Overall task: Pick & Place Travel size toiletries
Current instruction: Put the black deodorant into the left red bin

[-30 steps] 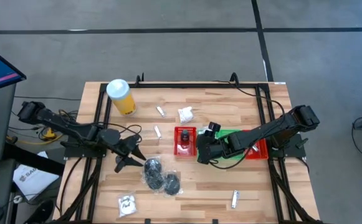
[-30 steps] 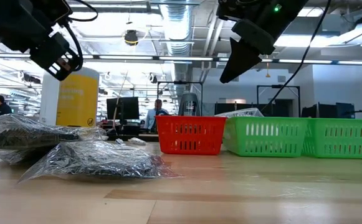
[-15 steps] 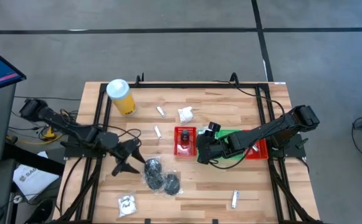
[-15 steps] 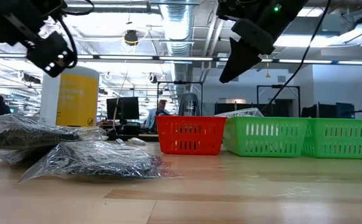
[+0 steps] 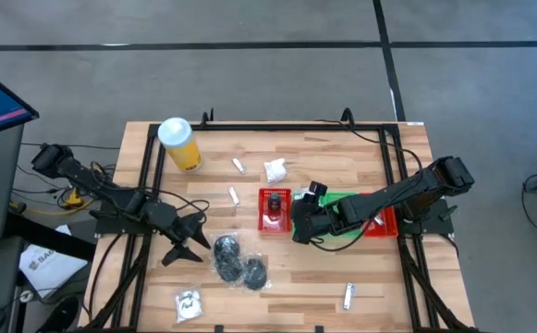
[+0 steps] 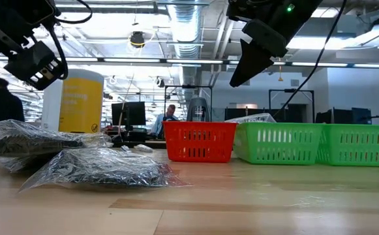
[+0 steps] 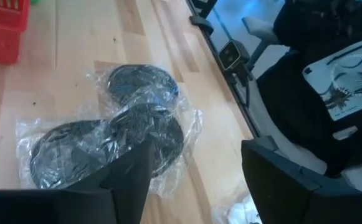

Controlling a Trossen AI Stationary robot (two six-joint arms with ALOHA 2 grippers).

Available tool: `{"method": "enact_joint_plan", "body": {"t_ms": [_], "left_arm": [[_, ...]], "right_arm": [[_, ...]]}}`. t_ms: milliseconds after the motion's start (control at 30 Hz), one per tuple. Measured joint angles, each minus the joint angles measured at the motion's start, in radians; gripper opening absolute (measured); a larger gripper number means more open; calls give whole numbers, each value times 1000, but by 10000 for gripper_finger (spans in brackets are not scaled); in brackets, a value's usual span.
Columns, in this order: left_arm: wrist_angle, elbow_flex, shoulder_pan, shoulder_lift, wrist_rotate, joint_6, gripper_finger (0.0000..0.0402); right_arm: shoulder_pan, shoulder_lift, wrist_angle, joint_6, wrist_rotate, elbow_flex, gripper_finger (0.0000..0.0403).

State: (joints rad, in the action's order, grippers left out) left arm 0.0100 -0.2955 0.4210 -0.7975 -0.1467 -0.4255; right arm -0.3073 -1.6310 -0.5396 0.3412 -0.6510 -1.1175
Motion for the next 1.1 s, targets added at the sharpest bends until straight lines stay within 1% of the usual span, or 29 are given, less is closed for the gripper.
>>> {"method": "enact_joint_plan", "body": {"t_ms": [167,267,433,567,767,967,1100], "left_arm": [[5,0,0,8,0,41,220],[6,21,0,36,1,46,214],[5,92,0,142,12,-25,208],[8,134,8,229,15,-25,207],[7,199,44,316,16,-38,203],[7,208,45,340,19,-19,191],[-6,208,45,340,43,6,179]], "right_arm": [[0,0,-1,0,0,0,159],[0,0,-1,5,0,0,159],[0,0,-3,18,1,0,159],[0,0,-3,18,1,0,159],[0,0,-2,18,1,0,159],[0,0,2,18,1,0,159],[0,0,2,18,1,0,159]]}}
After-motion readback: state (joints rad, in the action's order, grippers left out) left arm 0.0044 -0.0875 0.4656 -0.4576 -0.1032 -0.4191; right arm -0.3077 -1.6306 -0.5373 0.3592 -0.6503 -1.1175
